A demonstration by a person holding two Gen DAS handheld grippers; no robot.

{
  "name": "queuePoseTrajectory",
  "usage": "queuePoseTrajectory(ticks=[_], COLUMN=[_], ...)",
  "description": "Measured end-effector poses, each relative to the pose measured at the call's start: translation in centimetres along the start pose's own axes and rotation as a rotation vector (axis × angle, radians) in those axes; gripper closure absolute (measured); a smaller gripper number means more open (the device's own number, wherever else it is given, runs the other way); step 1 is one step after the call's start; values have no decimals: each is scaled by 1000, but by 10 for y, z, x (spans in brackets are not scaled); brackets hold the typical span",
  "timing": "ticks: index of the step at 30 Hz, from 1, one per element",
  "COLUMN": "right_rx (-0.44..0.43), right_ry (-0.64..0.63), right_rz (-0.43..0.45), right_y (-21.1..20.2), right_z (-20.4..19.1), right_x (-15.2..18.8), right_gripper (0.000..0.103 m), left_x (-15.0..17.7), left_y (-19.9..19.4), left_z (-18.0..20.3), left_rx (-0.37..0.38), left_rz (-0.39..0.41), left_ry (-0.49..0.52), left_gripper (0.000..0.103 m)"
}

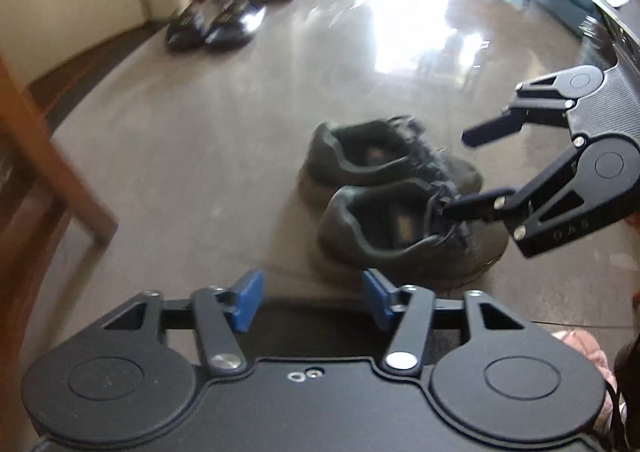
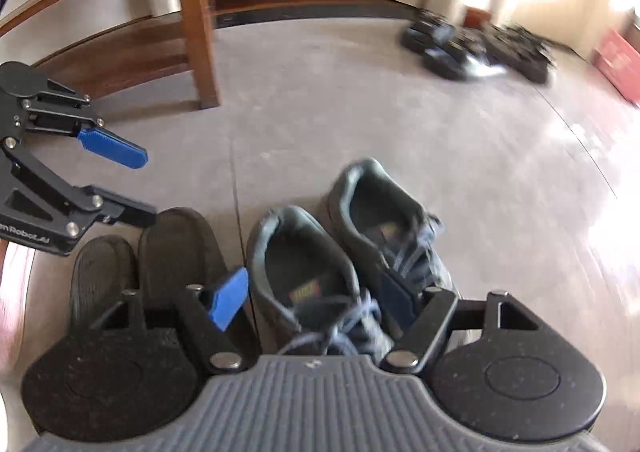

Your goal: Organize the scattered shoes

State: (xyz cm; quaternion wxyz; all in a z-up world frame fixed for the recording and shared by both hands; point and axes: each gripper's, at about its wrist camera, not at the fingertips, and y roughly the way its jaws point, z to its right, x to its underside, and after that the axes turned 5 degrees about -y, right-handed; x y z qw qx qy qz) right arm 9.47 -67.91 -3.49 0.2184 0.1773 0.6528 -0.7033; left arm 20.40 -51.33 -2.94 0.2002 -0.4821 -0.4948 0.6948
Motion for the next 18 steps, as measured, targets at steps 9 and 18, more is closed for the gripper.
queuePoseTrajectory(ticks=[9,18], right_rx=[15,-84], right_ry=[-269,-335], right_rz=[15,-63], right_y=[70,125], right_z=[2,13], right_x=[0,-11], right_gripper=[19,20], left_x=[16,34], left_y=[6,12], left_z=[1,11], left_rx=[-128,-246], left_rz=[-38,-35], left_ry=[-43,-58], left_gripper=[44,44])
